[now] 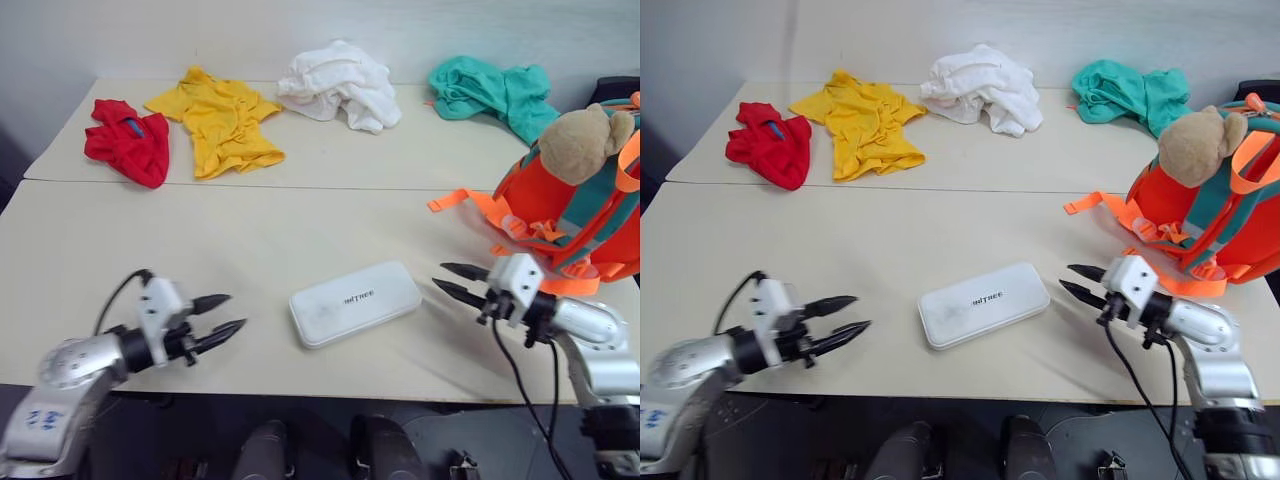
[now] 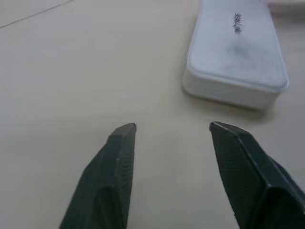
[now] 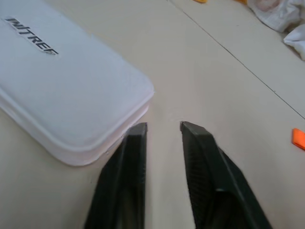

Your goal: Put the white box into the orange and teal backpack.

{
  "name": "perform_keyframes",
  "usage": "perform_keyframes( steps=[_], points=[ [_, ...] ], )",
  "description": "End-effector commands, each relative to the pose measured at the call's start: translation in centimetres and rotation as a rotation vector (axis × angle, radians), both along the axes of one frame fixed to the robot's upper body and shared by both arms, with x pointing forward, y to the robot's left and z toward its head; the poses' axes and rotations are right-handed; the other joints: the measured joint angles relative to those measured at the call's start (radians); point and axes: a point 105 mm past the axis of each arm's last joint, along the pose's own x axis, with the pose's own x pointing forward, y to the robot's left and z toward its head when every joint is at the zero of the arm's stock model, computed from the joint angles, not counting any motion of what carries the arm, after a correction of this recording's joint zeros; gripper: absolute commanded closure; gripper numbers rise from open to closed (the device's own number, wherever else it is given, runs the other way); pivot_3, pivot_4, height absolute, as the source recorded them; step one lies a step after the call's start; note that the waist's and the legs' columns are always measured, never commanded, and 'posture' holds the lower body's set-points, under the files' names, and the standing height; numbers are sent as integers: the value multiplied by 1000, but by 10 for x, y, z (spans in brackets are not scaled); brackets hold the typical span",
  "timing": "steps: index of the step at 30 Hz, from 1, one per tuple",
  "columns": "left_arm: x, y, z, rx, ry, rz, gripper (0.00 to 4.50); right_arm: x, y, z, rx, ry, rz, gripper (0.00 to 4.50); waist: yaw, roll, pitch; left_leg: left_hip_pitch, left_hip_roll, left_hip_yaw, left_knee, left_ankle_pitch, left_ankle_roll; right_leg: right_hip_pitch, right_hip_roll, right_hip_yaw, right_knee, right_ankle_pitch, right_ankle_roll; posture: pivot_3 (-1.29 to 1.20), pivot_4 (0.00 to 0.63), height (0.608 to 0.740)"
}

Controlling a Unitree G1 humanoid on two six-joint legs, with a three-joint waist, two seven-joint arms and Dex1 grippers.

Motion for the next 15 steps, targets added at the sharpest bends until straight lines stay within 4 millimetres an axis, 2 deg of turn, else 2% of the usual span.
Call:
perform_keyframes(
  steps=[1,4,9,15],
  points=[
    [4,-20,-12,52,20,-48,3349,14,2,-10,-52,5,-1,4500,-1,0,0,0,0,0,0,0,0,0,0,0,0,0,0,0,150,740],
    [7,-34,-22,79,54,-80,4257,19,9,-17,-56,21,36,4500,-2,0,0,0,0,1,1,1,1,0,1,0,1,0,0,0,150,740],
    [13,-52,-15,19,46,-119,4257,15,18,-22,-27,54,103,4500,-2,0,0,0,1,1,2,2,1,1,1,0,4,0,0,0,150,740],
    [31,-51,-17,41,34,-90,4257,-17,20,-29,-10,105,199,4500,15,0,0,0,1,0,3,2,1,2,1,0,4,0,0,0,150,740]
  ],
)
